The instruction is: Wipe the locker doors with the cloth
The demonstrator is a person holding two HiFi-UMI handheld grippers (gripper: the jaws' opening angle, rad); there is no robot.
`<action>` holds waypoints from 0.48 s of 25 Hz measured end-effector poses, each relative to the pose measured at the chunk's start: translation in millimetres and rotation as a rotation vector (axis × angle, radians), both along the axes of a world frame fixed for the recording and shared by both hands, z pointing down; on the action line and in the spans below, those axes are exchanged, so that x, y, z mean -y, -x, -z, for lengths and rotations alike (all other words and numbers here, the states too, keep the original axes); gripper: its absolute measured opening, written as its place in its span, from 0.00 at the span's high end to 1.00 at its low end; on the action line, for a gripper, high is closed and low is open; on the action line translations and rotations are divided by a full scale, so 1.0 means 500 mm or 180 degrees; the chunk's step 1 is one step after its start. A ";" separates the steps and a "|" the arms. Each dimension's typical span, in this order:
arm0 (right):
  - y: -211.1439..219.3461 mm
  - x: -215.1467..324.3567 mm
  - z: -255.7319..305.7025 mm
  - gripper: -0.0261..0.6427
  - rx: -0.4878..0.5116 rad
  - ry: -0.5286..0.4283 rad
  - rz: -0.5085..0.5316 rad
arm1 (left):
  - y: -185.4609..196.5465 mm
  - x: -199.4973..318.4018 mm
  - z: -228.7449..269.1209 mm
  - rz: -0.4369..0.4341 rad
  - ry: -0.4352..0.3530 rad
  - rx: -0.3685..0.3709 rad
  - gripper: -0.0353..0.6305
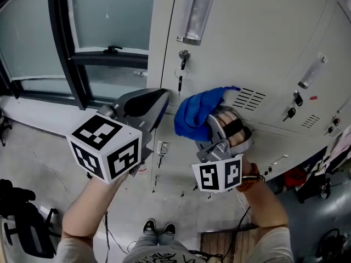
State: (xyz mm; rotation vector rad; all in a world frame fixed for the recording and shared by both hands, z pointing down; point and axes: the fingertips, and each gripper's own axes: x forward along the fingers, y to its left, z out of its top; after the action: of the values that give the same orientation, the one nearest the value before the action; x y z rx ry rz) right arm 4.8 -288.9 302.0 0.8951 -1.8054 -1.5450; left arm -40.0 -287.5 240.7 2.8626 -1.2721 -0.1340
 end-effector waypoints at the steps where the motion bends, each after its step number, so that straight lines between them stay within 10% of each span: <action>1: -0.010 -0.001 0.004 0.91 -0.0021 0.0036 -0.0009 | 0.002 -0.004 0.008 0.0032 -0.0038 0.0020 0.94; 12: -0.043 0.000 0.248 0.91 0.0122 0.0169 0.0003 | -0.010 -0.030 0.183 0.0168 -0.0622 0.0254 0.94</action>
State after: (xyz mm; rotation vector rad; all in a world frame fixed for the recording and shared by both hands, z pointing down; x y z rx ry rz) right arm 26.1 -289.0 178.1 0.9043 -1.8652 -1.4830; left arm -34.8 -272.4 149.0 3.0260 -1.4249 -0.1542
